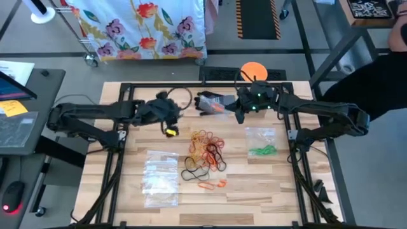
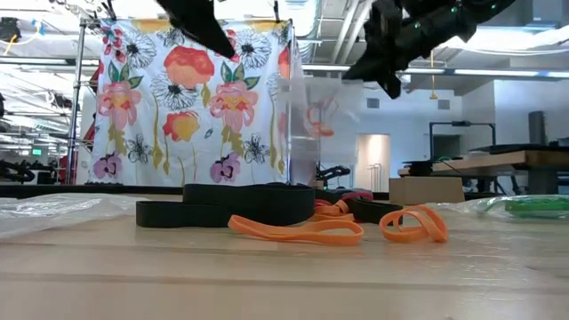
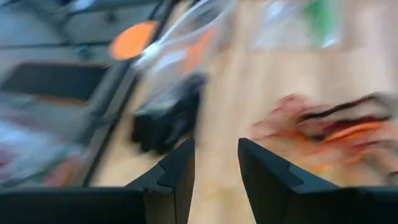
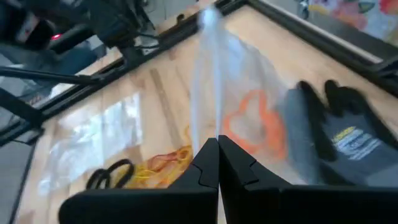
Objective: Sort rubber bands
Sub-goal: Put the orange rubber band into the transparent zip bag
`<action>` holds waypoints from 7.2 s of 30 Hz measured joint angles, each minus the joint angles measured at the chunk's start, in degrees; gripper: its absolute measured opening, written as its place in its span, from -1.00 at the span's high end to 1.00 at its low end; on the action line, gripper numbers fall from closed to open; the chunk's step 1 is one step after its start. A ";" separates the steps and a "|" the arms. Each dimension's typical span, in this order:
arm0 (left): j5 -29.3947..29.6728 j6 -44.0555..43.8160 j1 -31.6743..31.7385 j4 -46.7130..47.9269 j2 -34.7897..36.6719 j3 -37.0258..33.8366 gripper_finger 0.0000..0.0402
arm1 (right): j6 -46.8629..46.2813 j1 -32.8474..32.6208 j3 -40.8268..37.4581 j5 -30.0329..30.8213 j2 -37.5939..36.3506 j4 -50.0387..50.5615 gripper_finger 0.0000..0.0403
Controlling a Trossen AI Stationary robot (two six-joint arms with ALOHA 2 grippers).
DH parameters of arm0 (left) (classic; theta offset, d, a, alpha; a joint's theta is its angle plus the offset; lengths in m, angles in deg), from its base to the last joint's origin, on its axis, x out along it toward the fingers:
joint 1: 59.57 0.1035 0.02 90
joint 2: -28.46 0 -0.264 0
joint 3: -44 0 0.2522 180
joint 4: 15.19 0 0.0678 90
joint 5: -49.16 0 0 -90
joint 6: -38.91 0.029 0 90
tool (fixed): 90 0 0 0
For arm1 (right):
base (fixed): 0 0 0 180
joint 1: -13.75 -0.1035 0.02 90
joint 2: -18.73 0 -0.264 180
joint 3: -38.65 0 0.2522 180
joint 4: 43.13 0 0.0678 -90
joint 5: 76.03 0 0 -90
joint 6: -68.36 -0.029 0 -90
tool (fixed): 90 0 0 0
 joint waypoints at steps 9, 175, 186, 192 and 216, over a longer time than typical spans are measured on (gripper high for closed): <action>-11.91 -11.84 -1.12 -33.88 -4.00 -17.67 0.40 | 2.69 -1.85 4.65 7.89 0.13 5.43 1.00; -24.54 2.29 12.95 -8.42 -7.73 4.18 0.36 | -1.62 -3.56 6.97 2.29 2.18 -1.08 1.00; -33.35 5.77 2.21 -20.43 -19.22 -10.19 0.36 | 1.08 -2.29 6.95 6.36 2.19 3.97 1.00; -30.11 10.50 -3.37 -22.98 -31.47 -6.55 0.36 | 1.14 -1.87 6.95 6.44 2.19 4.00 1.00; -24.69 9.46 -1.91 -16.06 -41.69 2.82 0.56 | 1.25 -2.35 6.95 4.85 2.21 6.47 1.00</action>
